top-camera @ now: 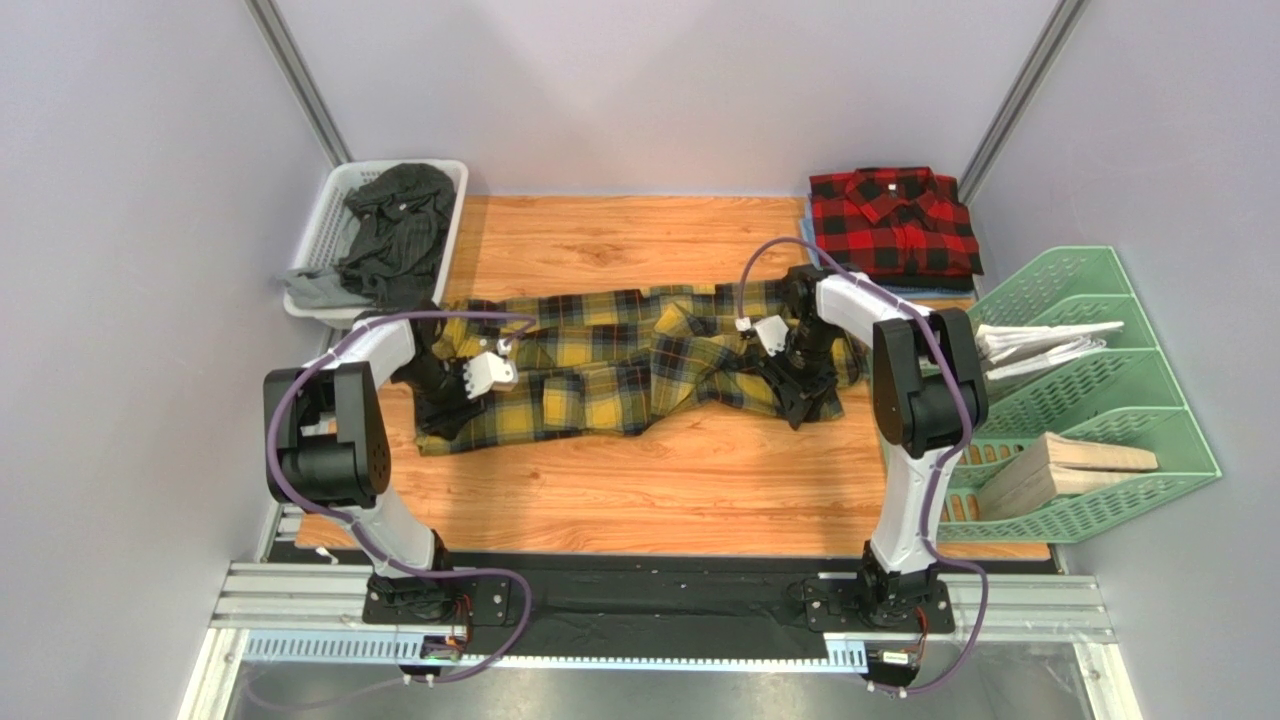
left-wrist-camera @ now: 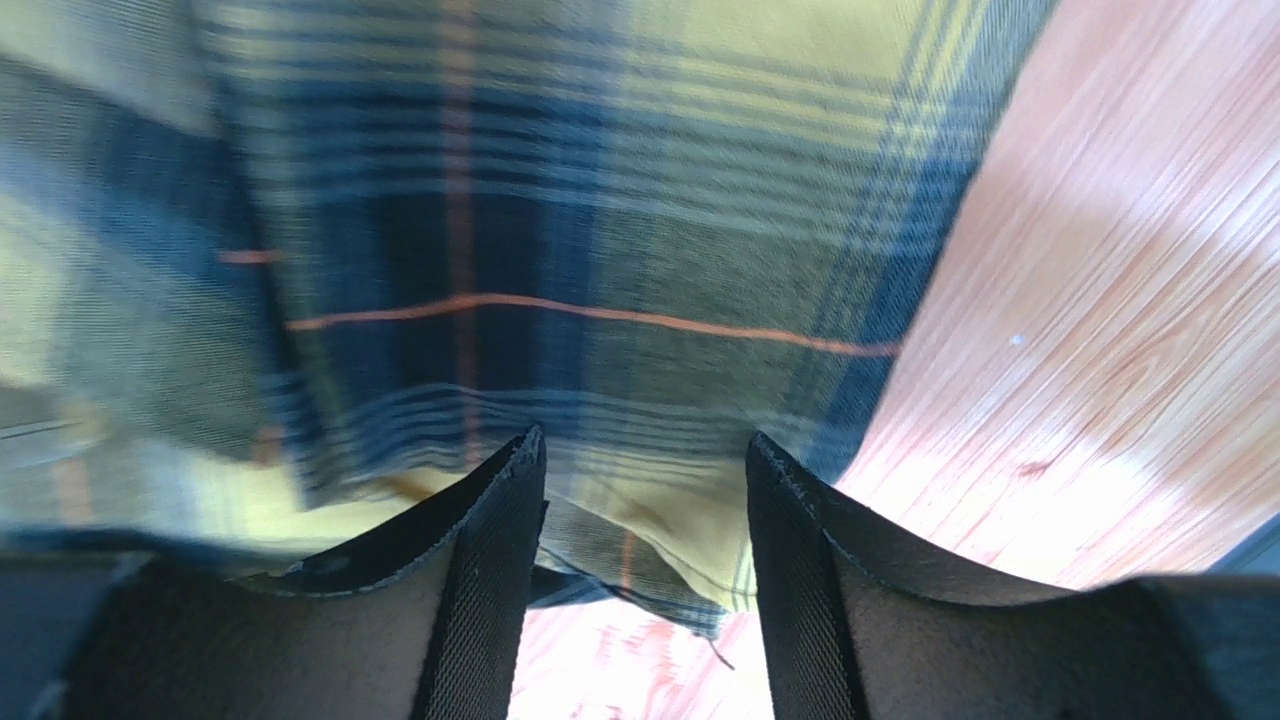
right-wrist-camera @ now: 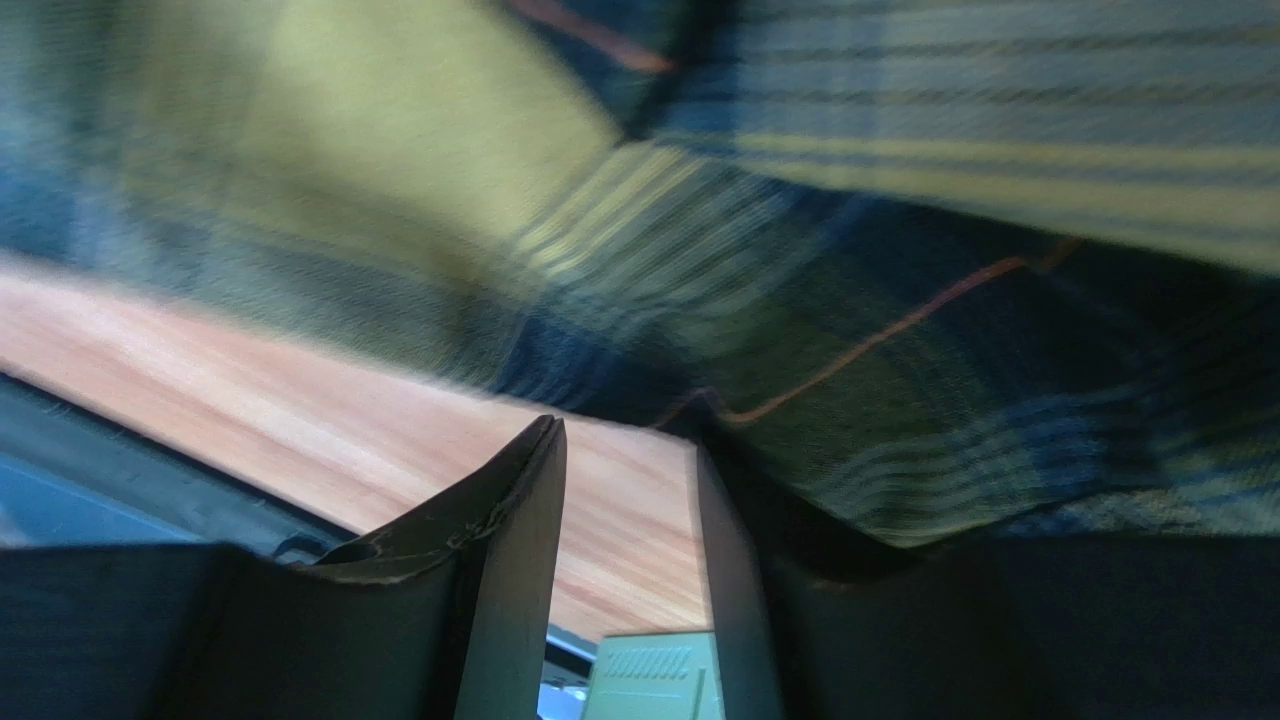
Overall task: Fold and stack the long sleeve shirts
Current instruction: Fold the shirt
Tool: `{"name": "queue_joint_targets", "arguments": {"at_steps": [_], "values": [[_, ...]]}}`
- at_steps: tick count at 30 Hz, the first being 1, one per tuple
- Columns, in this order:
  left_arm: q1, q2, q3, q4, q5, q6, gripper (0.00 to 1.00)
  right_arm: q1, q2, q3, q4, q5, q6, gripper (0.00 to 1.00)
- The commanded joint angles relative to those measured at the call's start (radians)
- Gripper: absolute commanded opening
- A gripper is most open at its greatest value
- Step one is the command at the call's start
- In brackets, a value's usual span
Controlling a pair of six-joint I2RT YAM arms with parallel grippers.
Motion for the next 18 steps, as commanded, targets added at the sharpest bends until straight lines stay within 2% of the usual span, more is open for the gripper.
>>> {"name": "queue_joint_targets", "arguments": {"at_steps": [1, 6, 11, 15, 16, 18], "values": [[0.029, -0.014, -0.072, 0.038, -0.084, 0.099, 0.55, -0.013, 0.018, -0.021, 0.120, 0.149, 0.040, 0.42], [0.089, 0.023, -0.074, 0.061, -0.133, 0.163, 0.52, -0.053, 0.004, -0.098, 0.128, 0.236, 0.006, 0.43], [0.123, 0.017, -0.058, 0.023, -0.128, 0.220, 0.51, -0.054, -0.115, -0.176, 0.093, 0.224, -0.068, 0.44], [0.118, -0.066, 0.007, -0.136, 0.045, 0.241, 0.59, -0.050, -0.198, -0.100, 0.001, 0.027, -0.080, 0.48], [0.118, -0.095, 0.062, -0.175, 0.145, 0.235, 0.66, -0.045, -0.220, -0.079, -0.004, -0.017, -0.077, 0.48], [0.118, -0.120, 0.110, -0.267, 0.247, 0.209, 0.72, -0.015, -0.267, -0.025, 0.007, -0.130, -0.066, 0.52]]}}
